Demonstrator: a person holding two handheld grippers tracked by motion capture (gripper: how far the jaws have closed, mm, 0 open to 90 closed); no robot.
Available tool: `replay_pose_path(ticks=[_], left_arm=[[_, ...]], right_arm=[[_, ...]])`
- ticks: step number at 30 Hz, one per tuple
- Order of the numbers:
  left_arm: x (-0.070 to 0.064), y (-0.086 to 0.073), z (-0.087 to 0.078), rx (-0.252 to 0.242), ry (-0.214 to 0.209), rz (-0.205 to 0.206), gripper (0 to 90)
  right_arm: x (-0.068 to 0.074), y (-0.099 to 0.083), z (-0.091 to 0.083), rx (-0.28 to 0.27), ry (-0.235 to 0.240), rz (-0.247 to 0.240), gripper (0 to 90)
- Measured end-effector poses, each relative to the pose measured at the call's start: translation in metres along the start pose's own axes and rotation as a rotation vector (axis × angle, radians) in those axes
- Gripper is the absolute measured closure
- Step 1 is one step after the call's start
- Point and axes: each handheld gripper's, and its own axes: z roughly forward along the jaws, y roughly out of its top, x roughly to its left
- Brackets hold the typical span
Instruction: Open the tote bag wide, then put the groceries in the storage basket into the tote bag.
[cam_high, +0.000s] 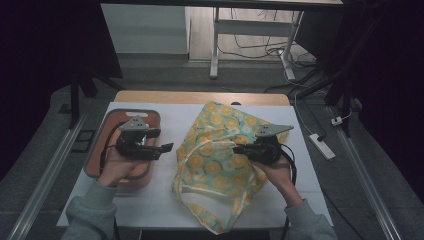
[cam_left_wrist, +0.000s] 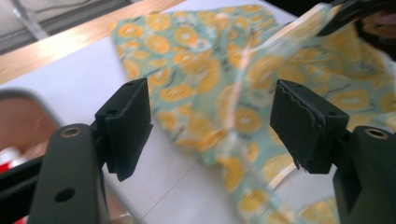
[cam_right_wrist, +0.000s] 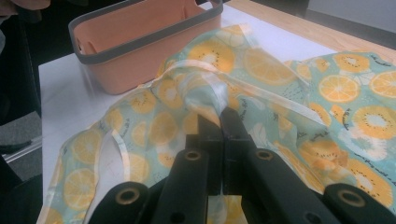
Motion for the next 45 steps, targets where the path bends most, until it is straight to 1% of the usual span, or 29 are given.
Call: replay_pose_path(ticks=[2, 3, 5, 6, 10, 12, 14, 16, 19, 24, 28, 30, 31, 34, 39, 43, 45], left_arm=[[0.006, -0.002, 0.0, 0.016, 0.021, -0.014, 28.4], [0.009, -0.003, 0.0, 0.022, 0.038, -0.017, 28.4], [0.015, -0.005, 0.001, 0.049, 0.09, -0.021, 28.4], [0.018, -0.007, 0.001, 0.061, 0.108, -0.024, 28.4], [0.031, -0.013, 0.001, 0.094, 0.156, -0.049, 28.3], [0.036, -0.015, 0.001, 0.103, 0.17, -0.057, 28.2], [0.044, -0.018, 0.001, 0.109, 0.19, -0.079, 28.0], [0.05, -0.021, 0.001, 0.119, 0.205, -0.09, 27.9], [0.057, -0.026, 0.002, 0.142, 0.231, -0.106, 27.8], [0.068, -0.031, 0.008, 0.175, 0.241, -0.128, 27.4], [0.075, -0.033, 0.012, 0.21, 0.274, -0.129, 27.1], [0.078, -0.034, 0.014, 0.22, 0.282, -0.136, 26.9], [0.08, -0.035, 0.016, 0.228, 0.292, -0.139, 26.9], [0.087, -0.037, 0.019, 0.235, 0.295, -0.163, 26.2], [0.089, -0.039, 0.024, 0.265, 0.321, -0.165, 25.4], [0.093, -0.039, 0.028, 0.28, 0.337, -0.178, 24.3], [0.096, -0.041, 0.033, 0.311, 0.341, -0.19, 23.9]], right_arm=[[-0.001, 0.0, -0.002, -0.004, -0.004, 0.006, 89.2], [-0.001, -0.001, -0.003, -0.005, -0.007, 0.006, 89.2], [-0.001, -0.001, -0.003, -0.005, -0.008, 0.008, 89.2], [-0.001, -0.001, -0.004, -0.005, -0.007, 0.008, 89.2], [-0.002, -0.001, -0.004, -0.008, -0.01, 0.007, 89.2], [-0.002, -0.001, -0.003, -0.007, -0.009, 0.007, 89.2], [-0.002, -0.001, -0.003, -0.006, -0.009, 0.006, 89.2], [-0.002, -0.001, -0.003, -0.005, -0.009, 0.004, 89.3], [-0.002, -0.001, -0.002, -0.004, -0.008, 0.004, 89.2], [-0.001, -0.001, 0.001, 0.004, -0.005, -0.003, 89.2], [-0.001, -0.002, 0.001, 0.008, -0.004, 0.0, 89.3], [-0.001, -0.003, 0.002, 0.01, -0.005, -0.002, 89.2], [-0.001, -0.004, 0.002, 0.011, -0.004, 0.0, 89.3], [-0.001, -0.007, 0.001, 0.008, 0.002, 0.011, 89.2], [-0.004, -0.01, 0.004, 0.019, 0.001, 0.022, 89.2], [-0.002, -0.009, 0.004, 0.016, -0.003, 0.011, 89.2], [-0.001, -0.008, 0.003, 0.016, -0.009, 0.005, 89.2]])
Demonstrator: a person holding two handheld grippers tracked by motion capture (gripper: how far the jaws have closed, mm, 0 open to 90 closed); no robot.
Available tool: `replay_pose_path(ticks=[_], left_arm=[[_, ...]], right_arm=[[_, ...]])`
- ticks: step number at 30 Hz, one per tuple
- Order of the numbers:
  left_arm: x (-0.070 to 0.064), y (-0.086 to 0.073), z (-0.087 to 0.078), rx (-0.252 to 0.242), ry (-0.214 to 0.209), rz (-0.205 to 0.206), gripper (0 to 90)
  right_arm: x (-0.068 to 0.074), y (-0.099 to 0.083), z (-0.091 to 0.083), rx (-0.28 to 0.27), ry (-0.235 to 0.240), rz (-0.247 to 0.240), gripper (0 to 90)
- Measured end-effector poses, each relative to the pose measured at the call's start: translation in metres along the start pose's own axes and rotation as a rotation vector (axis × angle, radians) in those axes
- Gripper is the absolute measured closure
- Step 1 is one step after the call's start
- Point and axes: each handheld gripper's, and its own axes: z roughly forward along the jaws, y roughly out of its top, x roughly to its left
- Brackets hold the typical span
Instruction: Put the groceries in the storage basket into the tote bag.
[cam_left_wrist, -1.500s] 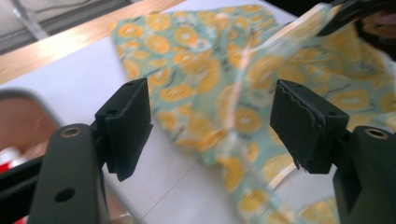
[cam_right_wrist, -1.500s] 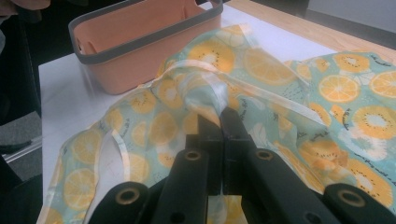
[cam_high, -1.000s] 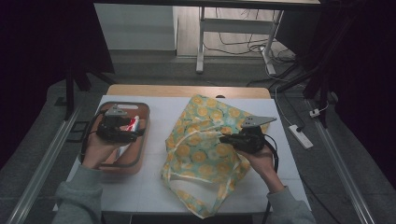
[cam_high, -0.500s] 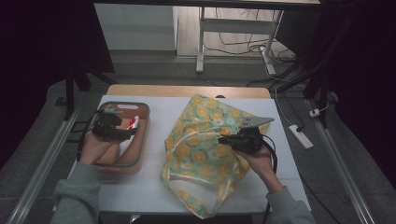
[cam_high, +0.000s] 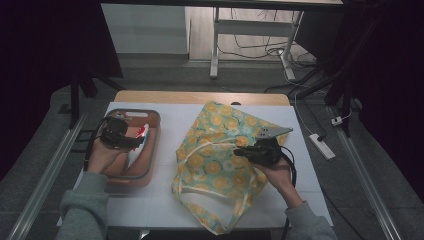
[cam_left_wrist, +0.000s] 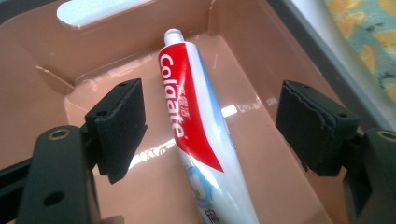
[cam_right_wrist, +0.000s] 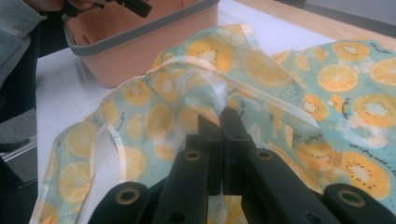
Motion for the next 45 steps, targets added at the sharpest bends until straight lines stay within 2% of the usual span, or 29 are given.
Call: replay_pose_path(ticks=[2, 6, 9, 11, 14, 17, 19, 22, 24, 25, 29, 30, 32, 33, 45], left_arm=[[0.001, 0.0, 0.007, 0.032, 0.007, 0.0, 23.0], [0.004, 0.002, 0.02, 0.064, 0.006, -0.011, 22.3], [0.006, 0.004, 0.03, 0.095, -0.017, -0.027, 22.1], [0.006, 0.005, 0.036, 0.125, -0.028, -0.034, 21.6], [0.007, 0.005, 0.045, 0.177, -0.019, -0.04, 21.7], [0.009, 0.003, 0.048, 0.181, -0.018, -0.054, 23.8], [0.012, 0.002, 0.05, 0.18, -0.015, -0.074, 28.7], [0.015, 0.001, 0.053, 0.183, -0.057, -0.087, 33.8], [0.015, 0.001, 0.054, 0.187, -0.104, -0.098, 40.7], [0.015, 0.0, 0.056, 0.192, -0.113, -0.101, 45.7], [0.016, 0.0, 0.054, 0.188, -0.137, -0.101, 52.3], [0.015, 0.001, 0.053, 0.182, -0.149, -0.094, 56.0], [0.013, 0.0, 0.055, 0.2, -0.184, -0.077, 70.4], [0.011, 0.0, 0.055, 0.203, -0.175, -0.05, 71.6], [0.011, -0.003, 0.049, 0.18, -0.165, -0.039, 74.4]], right_arm=[[0.0, -0.001, 0.0, 0.005, 0.006, 0.003, 89.2], [0.0, -0.002, 0.003, 0.013, 0.008, 0.004, 89.2], [0.0, -0.001, 0.005, 0.016, 0.006, -0.003, 89.2], [0.001, -0.001, 0.006, 0.019, 0.007, -0.008, 89.2], [0.001, -0.001, 0.008, 0.025, 0.003, -0.013, 89.2], [0.002, -0.001, 0.008, 0.032, 0.001, -0.02, 89.2], [0.002, -0.001, 0.006, 0.027, -0.001, -0.02, 89.2], [0.002, -0.001, 0.004, 0.024, -0.007, -0.023, 89.2], [0.001, -0.001, 0.002, 0.018, -0.012, -0.023, 89.2], [0.001, 0.0, 0.002, 0.015, -0.015, -0.021, 89.2], [0.0, -0.001, 0.0, 0.015, -0.021, -0.015, 89.2], [-0.001, -0.001, 0.0, 0.015, -0.021, -0.015, 89.2], [0.0, -0.001, 0.0, 0.013, -0.023, -0.017, 89.2], [0.0, -0.001, -0.001, 0.012, -0.023, -0.017, 89.2], [-0.001, 0.0, 0.001, 0.011, -0.026, -0.026, 89.2]])
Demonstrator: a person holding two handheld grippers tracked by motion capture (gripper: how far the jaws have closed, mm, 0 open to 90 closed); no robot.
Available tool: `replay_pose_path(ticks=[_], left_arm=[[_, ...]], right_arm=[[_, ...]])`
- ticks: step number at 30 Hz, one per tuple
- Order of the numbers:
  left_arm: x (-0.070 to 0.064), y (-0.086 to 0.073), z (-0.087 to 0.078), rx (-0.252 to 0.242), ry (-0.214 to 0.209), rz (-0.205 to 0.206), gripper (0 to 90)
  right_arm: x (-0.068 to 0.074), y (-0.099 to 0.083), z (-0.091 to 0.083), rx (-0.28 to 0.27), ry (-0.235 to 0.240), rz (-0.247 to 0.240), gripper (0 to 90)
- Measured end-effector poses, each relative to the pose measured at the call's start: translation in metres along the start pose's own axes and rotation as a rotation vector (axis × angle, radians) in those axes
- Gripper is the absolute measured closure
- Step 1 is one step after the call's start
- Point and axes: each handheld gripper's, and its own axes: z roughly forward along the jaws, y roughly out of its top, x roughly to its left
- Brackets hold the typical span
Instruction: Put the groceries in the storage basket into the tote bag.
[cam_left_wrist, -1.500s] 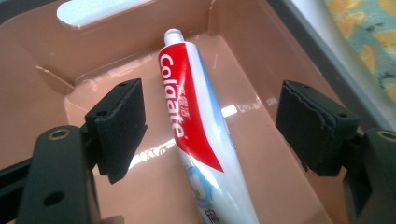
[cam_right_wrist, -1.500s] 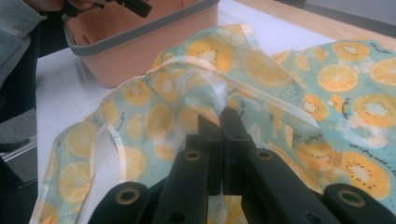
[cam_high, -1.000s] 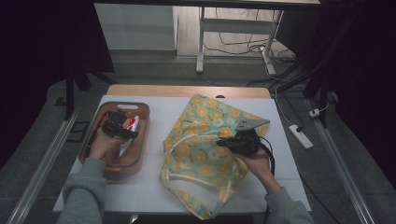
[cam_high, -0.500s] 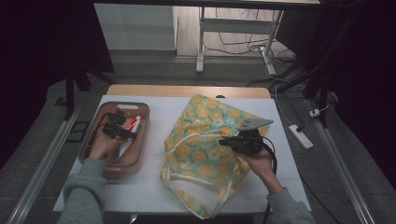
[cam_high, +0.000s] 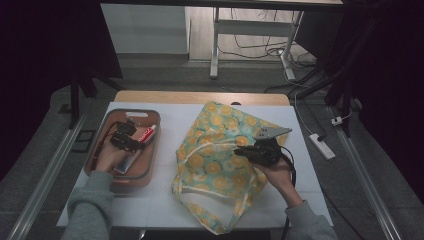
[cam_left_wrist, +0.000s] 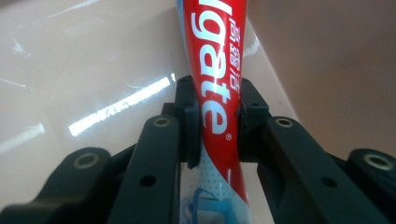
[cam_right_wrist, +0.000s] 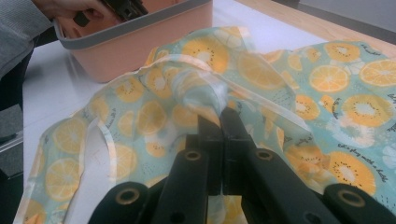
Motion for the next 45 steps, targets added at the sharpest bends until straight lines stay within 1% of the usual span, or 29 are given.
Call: replay_pose_path(ticks=[1, 3, 5, 9, 15, 20, 23, 27, 29, 31, 36, 39, 42, 44, 45], left_arm=[[0.0, -0.001, -0.001, -0.01, 0.001, -0.005, 74.5], [0.001, -0.001, -0.006, -0.03, -0.004, -0.001, 74.6], [0.002, -0.003, -0.014, -0.064, -0.015, 0.0, 74.6], [0.003, -0.006, -0.032, -0.152, -0.05, -0.007, 74.7], [0.002, -0.011, -0.06, -0.264, -0.077, -0.004, 74.9], [-0.002, -0.015, -0.083, -0.354, -0.133, 0.011, 74.8], [-0.008, -0.017, -0.096, -0.402, -0.159, 0.03, 74.8], [-0.017, -0.018, -0.109, -0.452, -0.214, 0.062, 74.8], [-0.024, -0.018, -0.113, -0.468, -0.232, 0.084, 74.9], [-0.032, -0.017, -0.117, -0.475, -0.26, 0.11, 74.9], [-0.053, -0.013, -0.119, -0.482, -0.322, 0.175, 74.8], [-0.065, -0.011, -0.118, -0.475, -0.348, 0.21, 74.8], [-0.074, -0.008, -0.114, -0.455, -0.382, 0.247, 74.9], [-0.08, -0.007, -0.111, -0.449, -0.391, 0.257, 74.9], [-0.084, -0.006, -0.109, -0.44, -0.399, 0.271, 75.0]], right_arm=[[0.0, 0.0, 0.0, -0.002, 0.0, 0.001, 89.2], [0.0, 0.0, 0.0, -0.002, -0.001, -0.002, 89.2], [-0.001, 0.0, -0.001, -0.005, -0.003, -0.002, 89.2], [-0.001, 0.0, -0.002, -0.01, -0.006, 0.001, 89.2], [-0.001, 0.001, -0.002, -0.014, -0.008, 0.0, 89.2], [-0.002, 0.001, -0.002, -0.015, -0.009, 0.004, 89.2], [-0.002, 0.001, -0.002, -0.017, -0.009, 0.005, 89.2], [-0.002, 0.001, -0.002, -0.022, -0.011, 0.004, 89.2], [-0.003, 0.001, -0.002, -0.023, -0.013, 0.006, 89.2], [-0.004, 0.001, -0.002, -0.026, -0.013, 0.008, 89.2], [-0.005, 0.0, -0.001, -0.03, -0.011, 0.016, 89.2], [-0.005, 0.0, -0.001, -0.029, -0.012, 0.016, 89.3], [-0.006, 0.0, -0.001, -0.029, -0.01, 0.018, 89.2], [-0.006, 0.0, -0.001, -0.029, -0.011, 0.02, 89.2], [-0.007, 0.0, -0.001, -0.029, -0.012, 0.02, 89.3]])
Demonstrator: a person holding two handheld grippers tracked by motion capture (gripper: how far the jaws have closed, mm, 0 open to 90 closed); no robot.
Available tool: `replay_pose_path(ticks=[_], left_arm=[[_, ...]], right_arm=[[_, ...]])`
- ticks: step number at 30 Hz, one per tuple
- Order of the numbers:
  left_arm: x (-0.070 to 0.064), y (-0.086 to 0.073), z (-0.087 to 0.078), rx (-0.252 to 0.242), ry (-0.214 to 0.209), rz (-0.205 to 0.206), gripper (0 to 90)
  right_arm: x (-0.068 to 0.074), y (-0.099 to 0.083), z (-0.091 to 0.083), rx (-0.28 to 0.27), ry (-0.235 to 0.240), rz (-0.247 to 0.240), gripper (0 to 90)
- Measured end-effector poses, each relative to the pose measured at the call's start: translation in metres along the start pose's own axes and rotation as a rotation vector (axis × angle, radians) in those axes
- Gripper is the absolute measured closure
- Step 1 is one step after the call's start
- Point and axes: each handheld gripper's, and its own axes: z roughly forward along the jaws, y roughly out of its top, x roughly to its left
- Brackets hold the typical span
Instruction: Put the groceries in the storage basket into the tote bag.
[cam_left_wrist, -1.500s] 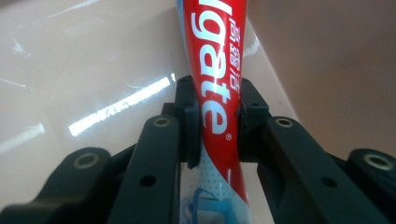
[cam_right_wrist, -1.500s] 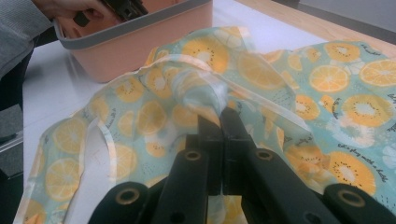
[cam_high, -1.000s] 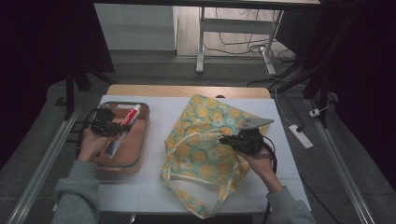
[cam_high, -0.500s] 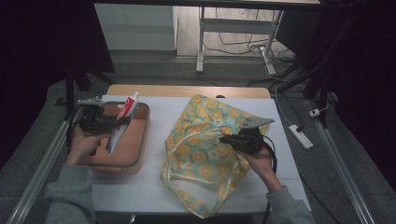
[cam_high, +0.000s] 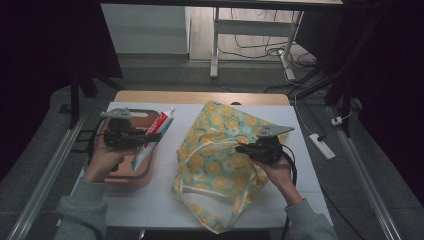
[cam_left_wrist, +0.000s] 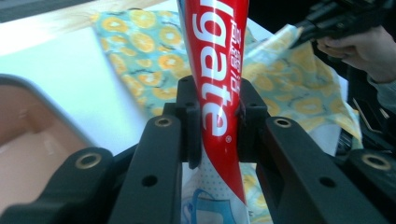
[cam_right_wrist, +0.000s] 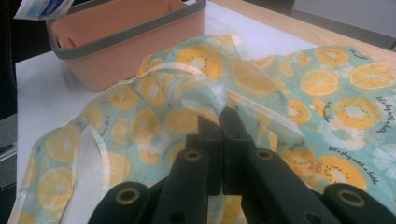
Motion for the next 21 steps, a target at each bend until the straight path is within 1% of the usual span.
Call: replay_pose_path(ticks=[5, 10, 15, 21], left_arm=[[-0.017, 0.004, 0.017, 0.041, -0.039, 0.051, 74.9], [-0.039, 0.008, 0.039, 0.085, -0.1, 0.112, 74.9], [-0.061, 0.008, 0.064, 0.157, -0.129, 0.166, 74.9], [-0.074, 0.004, 0.091, 0.228, -0.145, 0.202, 74.9]], right_arm=[[-0.001, 0.0, 0.0, -0.01, -0.002, 0.009, 89.2], [-0.001, 0.001, 0.0, -0.013, 0.002, 0.013, 89.2], [0.0, 0.002, 0.001, -0.019, 0.006, 0.012, 89.3], [0.001, 0.002, 0.001, -0.024, 0.01, 0.012, 89.2]])
